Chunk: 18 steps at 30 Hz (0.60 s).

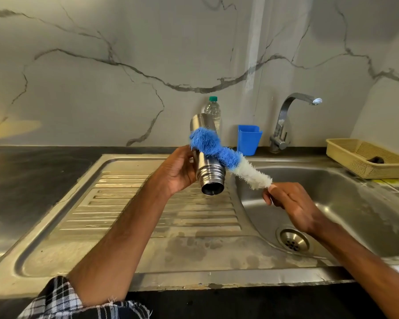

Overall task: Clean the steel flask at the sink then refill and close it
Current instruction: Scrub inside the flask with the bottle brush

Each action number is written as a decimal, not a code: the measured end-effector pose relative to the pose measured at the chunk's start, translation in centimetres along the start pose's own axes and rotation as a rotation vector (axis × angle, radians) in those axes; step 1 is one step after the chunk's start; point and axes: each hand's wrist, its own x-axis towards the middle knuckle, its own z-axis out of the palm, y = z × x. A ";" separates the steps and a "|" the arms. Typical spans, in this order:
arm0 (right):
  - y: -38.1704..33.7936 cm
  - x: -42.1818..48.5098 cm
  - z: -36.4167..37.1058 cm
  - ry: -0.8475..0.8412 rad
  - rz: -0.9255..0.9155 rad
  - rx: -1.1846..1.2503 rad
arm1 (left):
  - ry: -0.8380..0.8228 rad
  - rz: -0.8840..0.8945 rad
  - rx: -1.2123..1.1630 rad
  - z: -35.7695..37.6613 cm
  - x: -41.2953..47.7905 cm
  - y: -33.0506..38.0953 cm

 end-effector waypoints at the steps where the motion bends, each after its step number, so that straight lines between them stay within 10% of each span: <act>1: -0.1 0.1 -0.1 -0.001 0.027 0.051 | 0.014 0.006 -0.006 -0.1 0.0 0.1; 18: -0.5 0.1 0.9 0.002 -0.067 -0.003 | 0.047 0.002 -0.093 -0.9 -0.3 1.0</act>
